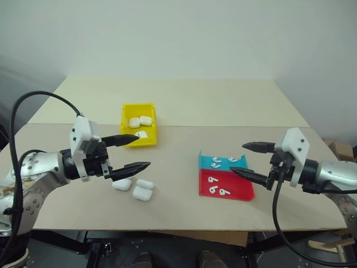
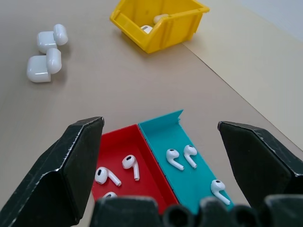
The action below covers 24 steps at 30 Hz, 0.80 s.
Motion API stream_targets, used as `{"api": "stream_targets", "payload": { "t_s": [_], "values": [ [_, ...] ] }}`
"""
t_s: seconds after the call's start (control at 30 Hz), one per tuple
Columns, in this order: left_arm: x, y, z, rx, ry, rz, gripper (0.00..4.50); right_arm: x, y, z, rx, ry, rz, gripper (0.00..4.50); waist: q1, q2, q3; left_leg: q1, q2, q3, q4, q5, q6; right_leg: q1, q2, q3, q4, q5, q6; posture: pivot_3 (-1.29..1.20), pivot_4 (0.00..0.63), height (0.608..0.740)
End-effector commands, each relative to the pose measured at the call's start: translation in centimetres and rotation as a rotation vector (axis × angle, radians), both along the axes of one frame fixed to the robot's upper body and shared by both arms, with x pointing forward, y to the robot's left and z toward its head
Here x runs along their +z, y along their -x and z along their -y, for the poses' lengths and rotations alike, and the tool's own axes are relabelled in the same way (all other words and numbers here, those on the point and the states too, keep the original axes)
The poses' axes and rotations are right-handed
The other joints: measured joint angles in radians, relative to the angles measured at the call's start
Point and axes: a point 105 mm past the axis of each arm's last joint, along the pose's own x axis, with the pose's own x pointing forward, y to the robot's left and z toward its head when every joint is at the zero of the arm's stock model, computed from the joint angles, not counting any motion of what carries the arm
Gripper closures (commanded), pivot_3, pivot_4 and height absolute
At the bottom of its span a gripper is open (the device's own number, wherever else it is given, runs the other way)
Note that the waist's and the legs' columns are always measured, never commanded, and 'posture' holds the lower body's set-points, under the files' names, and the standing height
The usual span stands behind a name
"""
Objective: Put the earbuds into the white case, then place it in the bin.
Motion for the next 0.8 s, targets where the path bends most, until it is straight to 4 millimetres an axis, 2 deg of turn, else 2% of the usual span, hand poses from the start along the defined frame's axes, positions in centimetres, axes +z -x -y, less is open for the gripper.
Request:
{"api": "stream_targets", "payload": {
  "t_s": [0.03,0.23,0.37,0.53,0.6,0.67,0.8],
  "values": [
    [1.1,0.4,0.1,-0.019,0.009,0.031,0.00,1.3,0.6,-0.5,0.034,-0.015,0.056,0.03,0.000,0.000,0.000,0.000,0.000,0.000,0.000,0.000,0.000,0.000,0.000,0.000,0.000,0.000,0.000,0.00,0.150,0.740],
    [0.4,0.2,-0.6,0.038,-0.052,-0.005,0.00,1.4,0.9,-0.8,0.040,-0.029,0.050,0.03,-0.001,0.000,0.000,0.000,0.000,0.000,0.000,0.000,0.000,0.000,0.000,0.000,0.000,0.000,0.000,0.00,0.150,0.740],
    [-0.4,-0.7,-1.4,0.169,-0.130,-0.015,0.00,1.2,1.1,-1.1,0.029,-0.036,0.026,0.03,-0.002,0.000,0.000,0.000,0.000,-0.001,0.000,0.000,0.000,0.000,0.000,0.000,0.000,0.000,0.000,0.00,0.150,0.740],
    [-2.1,-1.2,-3.4,0.336,-0.368,-0.041,0.00,1.7,1.0,-1.7,-0.006,-0.074,-0.002,0.03,-0.004,0.000,0.000,0.000,0.000,-0.001,0.000,0.000,0.000,0.000,0.000,0.000,0.000,0.000,0.000,0.00,0.150,0.740],
    [-3.1,-1.3,-4.9,0.411,-0.489,-0.143,0.00,1.7,1.1,-1.9,-0.021,-0.064,-0.017,0.03,-0.004,-0.001,0.001,0.000,0.000,-0.001,0.000,0.000,0.000,0.000,0.000,0.000,0.000,0.000,0.000,0.00,0.150,0.740],
    [-3.7,-1.1,-6.0,0.460,-0.540,-0.275,0.00,1.5,1.3,-2.0,-0.026,-0.054,-0.030,0.03,-0.003,-0.001,0.001,0.000,0.000,-0.001,0.000,0.000,0.000,0.000,0.000,-0.001,0.000,-0.001,0.001,0.00,0.150,0.740],
    [-3.4,-0.7,-6.5,0.490,-0.582,-0.398,0.00,1.2,1.5,-2.1,-0.033,-0.055,-0.057,0.03,0.000,-0.001,0.001,-0.001,0.000,-0.001,0.000,0.000,0.000,0.000,0.000,-0.001,-0.001,-0.002,0.002,0.00,0.150,0.740]
  ]
}}
